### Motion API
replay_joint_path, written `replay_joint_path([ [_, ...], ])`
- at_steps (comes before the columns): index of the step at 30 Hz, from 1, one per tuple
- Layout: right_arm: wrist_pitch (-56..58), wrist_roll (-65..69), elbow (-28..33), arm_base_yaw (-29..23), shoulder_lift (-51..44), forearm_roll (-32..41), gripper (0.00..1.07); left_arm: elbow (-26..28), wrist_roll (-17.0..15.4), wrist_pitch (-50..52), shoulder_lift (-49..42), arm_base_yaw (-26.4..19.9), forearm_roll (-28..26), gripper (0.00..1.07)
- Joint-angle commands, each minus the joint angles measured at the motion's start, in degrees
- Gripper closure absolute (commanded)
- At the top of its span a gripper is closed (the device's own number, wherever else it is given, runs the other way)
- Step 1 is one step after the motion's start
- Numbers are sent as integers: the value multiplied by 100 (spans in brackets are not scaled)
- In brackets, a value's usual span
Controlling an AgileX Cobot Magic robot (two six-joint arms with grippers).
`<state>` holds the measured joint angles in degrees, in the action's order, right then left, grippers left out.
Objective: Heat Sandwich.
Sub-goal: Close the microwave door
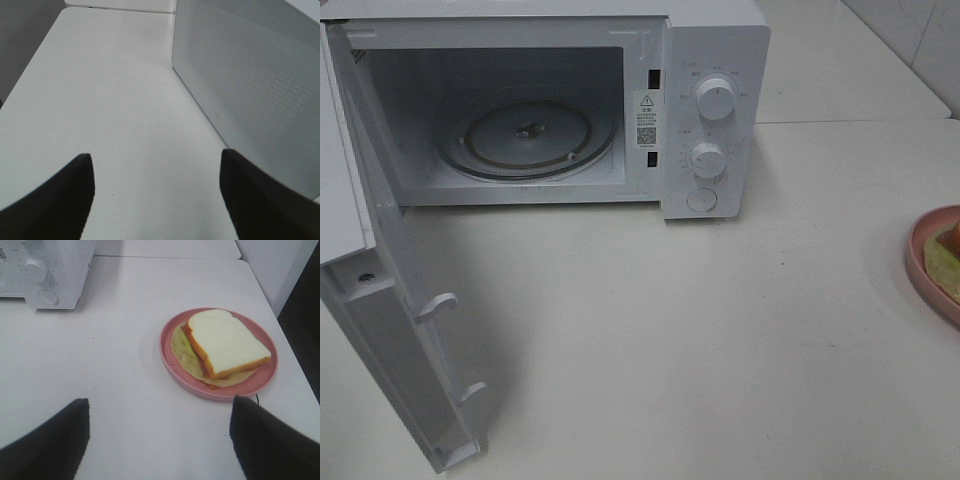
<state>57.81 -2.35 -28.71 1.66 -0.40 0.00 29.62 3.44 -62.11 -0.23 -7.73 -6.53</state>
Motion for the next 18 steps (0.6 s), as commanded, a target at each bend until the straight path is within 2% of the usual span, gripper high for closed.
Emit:
replay_joint_path([
  [1,-69,6,6,23,-138,0,32,-11,-23,92,-40,34,-17,39],
  [18,-69,6,6,23,-138,0,32,-11,-23,92,-40,34,-17,39],
])
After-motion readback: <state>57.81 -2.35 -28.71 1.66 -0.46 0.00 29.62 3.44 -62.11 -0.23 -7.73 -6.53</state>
